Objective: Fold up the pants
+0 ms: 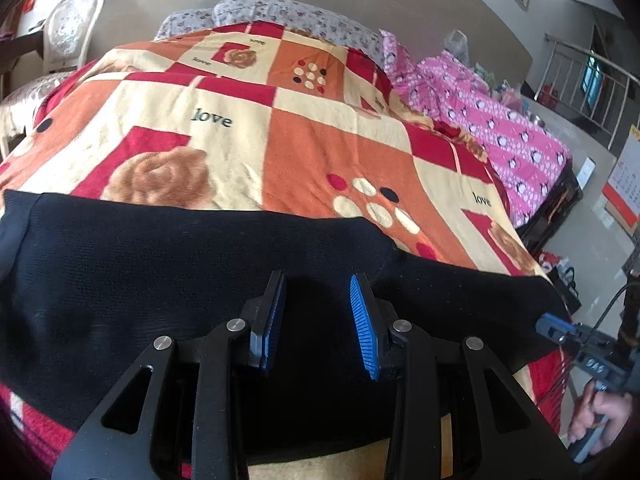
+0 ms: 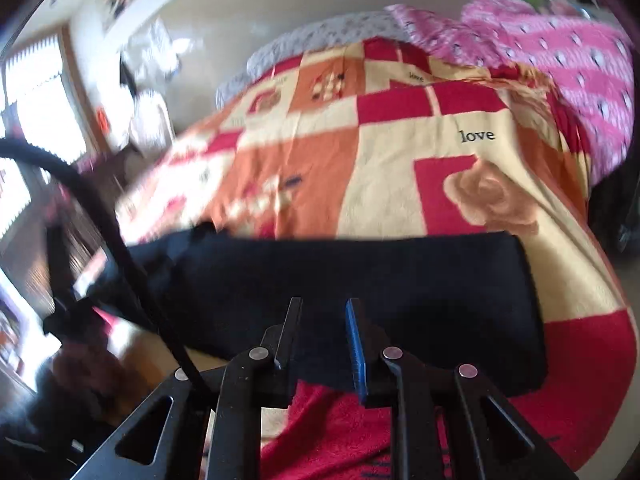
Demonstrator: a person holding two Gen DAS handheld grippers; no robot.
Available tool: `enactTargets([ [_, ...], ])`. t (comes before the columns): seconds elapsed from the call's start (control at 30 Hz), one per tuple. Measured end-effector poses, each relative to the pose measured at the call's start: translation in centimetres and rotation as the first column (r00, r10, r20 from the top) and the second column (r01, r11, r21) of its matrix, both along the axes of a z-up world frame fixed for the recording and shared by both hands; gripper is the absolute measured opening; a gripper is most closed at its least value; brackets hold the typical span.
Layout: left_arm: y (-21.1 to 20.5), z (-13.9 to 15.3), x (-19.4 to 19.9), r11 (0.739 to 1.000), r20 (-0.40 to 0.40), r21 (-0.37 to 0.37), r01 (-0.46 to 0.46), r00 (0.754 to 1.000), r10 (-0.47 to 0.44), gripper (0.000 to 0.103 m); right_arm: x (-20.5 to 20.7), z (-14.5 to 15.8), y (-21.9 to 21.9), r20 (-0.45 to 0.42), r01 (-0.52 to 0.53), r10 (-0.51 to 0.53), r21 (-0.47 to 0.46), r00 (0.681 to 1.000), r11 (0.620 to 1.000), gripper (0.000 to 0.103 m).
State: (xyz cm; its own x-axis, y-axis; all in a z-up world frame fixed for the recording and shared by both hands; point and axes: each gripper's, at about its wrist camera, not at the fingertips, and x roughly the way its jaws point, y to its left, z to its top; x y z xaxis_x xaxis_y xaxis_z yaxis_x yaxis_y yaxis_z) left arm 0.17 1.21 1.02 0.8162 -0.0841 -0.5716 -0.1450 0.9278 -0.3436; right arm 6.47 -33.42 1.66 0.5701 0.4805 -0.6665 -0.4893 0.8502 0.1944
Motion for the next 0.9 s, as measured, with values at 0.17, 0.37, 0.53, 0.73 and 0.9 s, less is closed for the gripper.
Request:
enactTargets([
  [0.17, 4.7, -0.4, -4.0, 0.988, -0.03, -0.07, -0.139, 0.99, 0.137, 0.032, 0.5, -1.8, -2.8, 0.006, 0.152, -0.152, 0.025, 0.988, 0.988, 0.018],
  [0.37, 10.1, -1.4, -9.4, 0.945, 0.005, -0.117, -0.304, 0.952, 0.307, 0.032, -0.1, -2.0, -1.5, 0.059, 0.146, -0.149, 0.058, 0.987, 0.988, 0.045],
  [0.53, 11.4, -1.4, -10.5, 0.931, 0.04, -0.117, -0.347, 0.935, 0.353, 0.032, -1.3, -2.2, 2.5, 0.142, 0.098, -0.084, -0.093, 0.986, 0.991, 0.073],
  [0.73, 12.3, 0.4, -10.2, 0.89, 0.06, -0.028, -0.456, 0.888, 0.457, 0.032, -1.4, -2.3, 2.5, 0.154, 0.097, -0.079, -0.109, 0.985, 0.989, 0.075],
  [0.9, 14.3, -1.4, -7.6, 0.887, -0.044, 0.026, -0.46, 0.886, 0.461, 0.033, -1.5, -2.5, 2.6, 0.159, 0.096, -0.078, -0.11, 0.984, 0.989, 0.075],
])
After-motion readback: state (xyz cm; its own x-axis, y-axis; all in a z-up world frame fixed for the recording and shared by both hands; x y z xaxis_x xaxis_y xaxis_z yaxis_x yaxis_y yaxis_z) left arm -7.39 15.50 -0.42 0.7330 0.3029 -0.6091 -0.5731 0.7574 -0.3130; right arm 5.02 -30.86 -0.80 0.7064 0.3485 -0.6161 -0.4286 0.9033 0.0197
